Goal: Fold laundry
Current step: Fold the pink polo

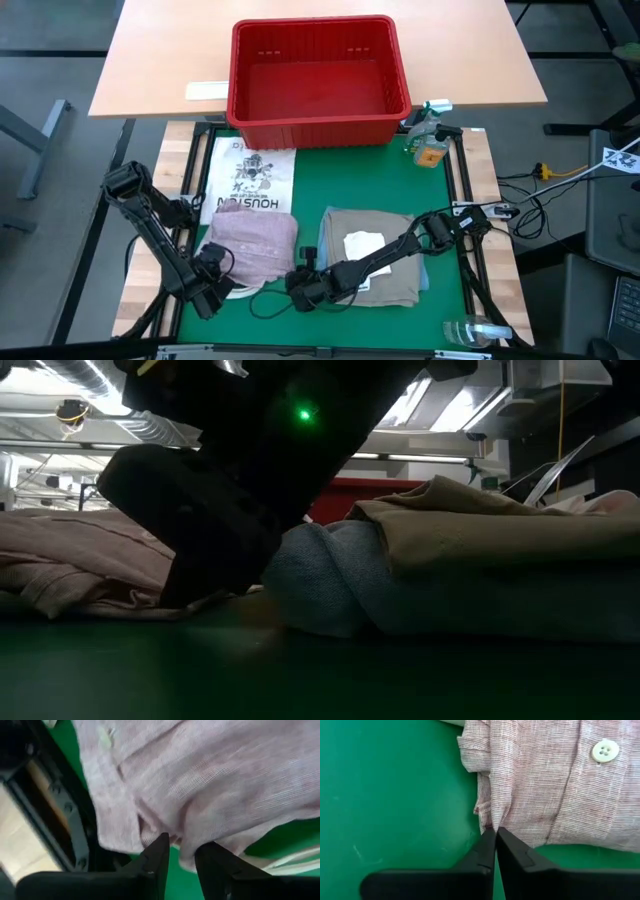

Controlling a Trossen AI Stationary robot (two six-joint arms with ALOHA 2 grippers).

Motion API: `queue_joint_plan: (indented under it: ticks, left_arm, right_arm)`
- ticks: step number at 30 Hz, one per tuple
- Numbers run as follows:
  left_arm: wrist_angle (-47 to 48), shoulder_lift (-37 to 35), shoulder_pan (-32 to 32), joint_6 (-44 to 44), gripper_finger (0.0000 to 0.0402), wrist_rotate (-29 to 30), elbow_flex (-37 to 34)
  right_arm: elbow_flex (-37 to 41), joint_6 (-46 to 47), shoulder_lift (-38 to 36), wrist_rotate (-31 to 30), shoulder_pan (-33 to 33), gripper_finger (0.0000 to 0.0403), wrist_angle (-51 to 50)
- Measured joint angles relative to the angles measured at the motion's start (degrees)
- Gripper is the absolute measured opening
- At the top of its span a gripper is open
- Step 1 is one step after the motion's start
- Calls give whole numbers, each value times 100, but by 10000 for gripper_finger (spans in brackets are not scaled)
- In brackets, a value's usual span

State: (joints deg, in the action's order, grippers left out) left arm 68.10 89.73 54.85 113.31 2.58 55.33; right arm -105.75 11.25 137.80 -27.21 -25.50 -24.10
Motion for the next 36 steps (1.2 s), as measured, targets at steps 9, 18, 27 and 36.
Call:
queue_joint_plan:
  ticks: [9, 18, 27, 36]
  left_arm:
    - [101, -13, -5, 9, 92, -87, 399]
    - [-186, -20, -10, 9, 90, 942, 903]
    - [-275, -20, -87, -192, 90, 2025, 903]
    - [-187, 6, -516, -701, 89, 2629, 774]
  right_arm:
    - [0, -2, 0, 235, 0, 75, 11]
    - [-699, -398, -9, 279, -4, 117, -1078]
    - [-1338, -629, -50, 256, -4, 117, -1281]
    - [-1346, -866, -46, 238, 155, 117, -1145]
